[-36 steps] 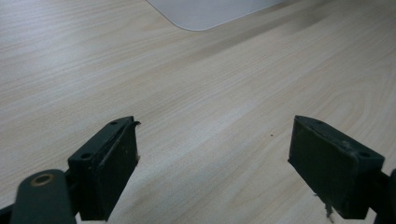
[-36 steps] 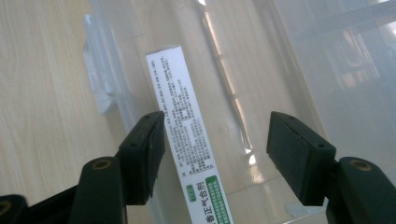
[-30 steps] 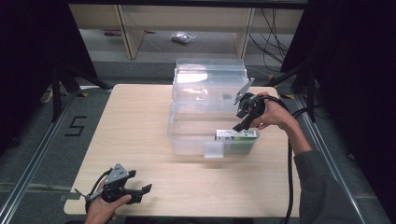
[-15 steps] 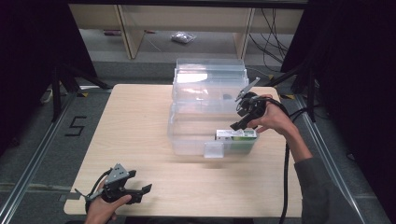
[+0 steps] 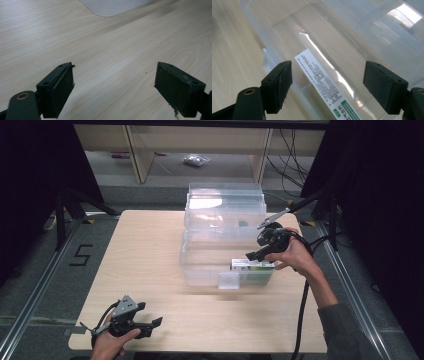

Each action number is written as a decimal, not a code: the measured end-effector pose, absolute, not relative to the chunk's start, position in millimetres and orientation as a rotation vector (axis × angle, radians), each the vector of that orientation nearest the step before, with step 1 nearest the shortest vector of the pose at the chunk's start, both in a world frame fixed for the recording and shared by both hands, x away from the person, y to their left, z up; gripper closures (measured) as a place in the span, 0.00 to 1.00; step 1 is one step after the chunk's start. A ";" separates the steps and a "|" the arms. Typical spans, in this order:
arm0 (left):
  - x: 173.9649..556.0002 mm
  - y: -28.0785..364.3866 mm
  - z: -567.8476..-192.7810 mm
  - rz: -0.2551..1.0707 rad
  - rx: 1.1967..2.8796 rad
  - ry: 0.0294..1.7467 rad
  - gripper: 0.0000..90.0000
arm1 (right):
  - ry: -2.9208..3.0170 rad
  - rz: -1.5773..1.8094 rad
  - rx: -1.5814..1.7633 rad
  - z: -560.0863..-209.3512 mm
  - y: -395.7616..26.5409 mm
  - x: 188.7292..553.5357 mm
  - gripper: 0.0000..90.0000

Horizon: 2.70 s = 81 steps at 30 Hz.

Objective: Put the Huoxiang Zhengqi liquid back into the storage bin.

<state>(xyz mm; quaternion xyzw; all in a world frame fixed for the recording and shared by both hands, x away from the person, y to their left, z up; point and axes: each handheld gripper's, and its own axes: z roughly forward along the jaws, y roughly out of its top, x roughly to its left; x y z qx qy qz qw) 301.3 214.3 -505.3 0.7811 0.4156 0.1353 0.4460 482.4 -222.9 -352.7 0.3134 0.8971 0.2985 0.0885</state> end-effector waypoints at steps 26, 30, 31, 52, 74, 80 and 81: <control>300.9 214.2 -505.0 0.338 1.928 1.034 0.17 | 2.565 1.001 1.046 -370.5 -221.0 447.7 0.22; 301.1 214.0 -504.9 0.338 1.929 1.034 0.17 | 2.550 1.043 1.025 -372.0 -221.5 439.3 0.25; 301.0 213.9 -504.9 0.338 1.929 1.034 0.17 | 2.546 1.045 1.026 -371.9 -222.0 437.7 0.25; 301.0 213.5 -505.0 0.337 1.922 1.036 0.17 | 2.532 1.112 1.024 -383.4 -220.8 414.8 0.24; 300.8 213.4 -504.9 0.337 1.920 1.036 0.17 | 2.502 1.140 0.977 -387.4 -213.1 395.8 0.23; 300.7 213.5 -504.8 0.339 1.919 1.037 0.17 | 2.534 1.142 0.984 -393.8 -209.6 388.0 0.23; 300.7 213.5 -504.8 0.339 1.919 1.037 0.17 | 2.534 1.142 0.984 -393.8 -209.6 388.0 0.23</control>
